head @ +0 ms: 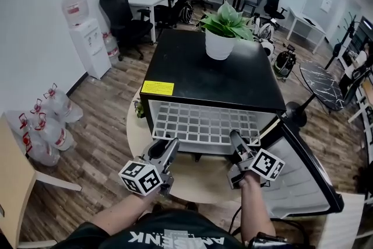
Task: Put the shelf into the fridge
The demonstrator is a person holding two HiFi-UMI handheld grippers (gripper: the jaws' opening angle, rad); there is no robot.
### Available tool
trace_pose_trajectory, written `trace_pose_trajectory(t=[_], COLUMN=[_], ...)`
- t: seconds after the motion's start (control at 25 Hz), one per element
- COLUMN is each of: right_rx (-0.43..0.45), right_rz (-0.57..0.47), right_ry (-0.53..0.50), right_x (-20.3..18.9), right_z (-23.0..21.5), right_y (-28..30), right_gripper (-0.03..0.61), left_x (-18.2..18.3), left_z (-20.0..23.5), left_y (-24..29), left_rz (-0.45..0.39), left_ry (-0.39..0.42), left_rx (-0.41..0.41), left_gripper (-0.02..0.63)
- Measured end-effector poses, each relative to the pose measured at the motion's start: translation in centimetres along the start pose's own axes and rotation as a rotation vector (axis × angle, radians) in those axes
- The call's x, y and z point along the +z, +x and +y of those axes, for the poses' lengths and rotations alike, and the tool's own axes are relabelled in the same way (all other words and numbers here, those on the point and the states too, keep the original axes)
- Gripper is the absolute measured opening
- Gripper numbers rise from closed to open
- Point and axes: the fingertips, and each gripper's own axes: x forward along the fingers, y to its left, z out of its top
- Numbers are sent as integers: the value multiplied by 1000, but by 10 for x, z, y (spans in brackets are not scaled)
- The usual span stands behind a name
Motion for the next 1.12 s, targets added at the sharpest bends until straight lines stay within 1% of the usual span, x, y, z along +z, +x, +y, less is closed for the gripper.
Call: trace_pose_trajectory(t=[0.04, 0.16, 0.28, 0.4, 0.44, 0.48, 0.52, 0.6, 0.64, 0.68, 0.76, 0.88, 0.96, 1.04, 1.12], right_rx=[2, 36, -8, 15, -3, -24, -26, 35, 53, 49, 28, 1, -23, -43, -48], right_rz=[-4, -17, -6, -27, -28, -25, -23, -33, -44, -55, -69, -69, -78, -80, -81], right_ry=[2, 50, 0, 42, 43, 35, 27, -6, -34, -62, -104, -158, -194, -206, -201], right_x=[0, -4, -5, -13, -16, -20, -23, -29, -30, -31, -29, -25, -20, -17, -17], right_z=[0, 4, 0, 5, 3, 2, 4, 16, 20, 22, 23, 22, 19, 15, 12], right_y=[1, 4, -4, -12, -17, -22, -25, -25, -26, -29, -35, -34, -33, -31, -27], right_gripper=[127, 129, 137, 143, 144, 144, 144, 143, 143, 143, 110, 85, 53, 29, 20], left_x=[0, 0, 0, 0, 0, 0, 0, 2, 3, 4, 6, 6, 6, 6, 6], left_z=[1, 3, 4, 5, 5, 5, 5, 7, 7, 8, 8, 8, 7, 8, 11], left_y=[1, 3, 4, 4, 3, 4, 4, 6, 7, 9, 12, 12, 14, 17, 20], left_rz=[3, 24, 34, 35, 37, 38, 37, 32, 29, 28, 27, 30, 34, 41, 46], left_ry=[-1, -8, -10, -16, -19, -22, -23, -25, -27, -31, -37, -38, -39, -36, -33], left_rx=[-3, -18, -24, -24, -26, -29, -31, -31, -29, -29, -32, -35, -37, -38, -34], left_gripper=[153, 152, 153, 153, 153, 153, 152, 153, 153, 153, 153, 153, 153, 153, 153])
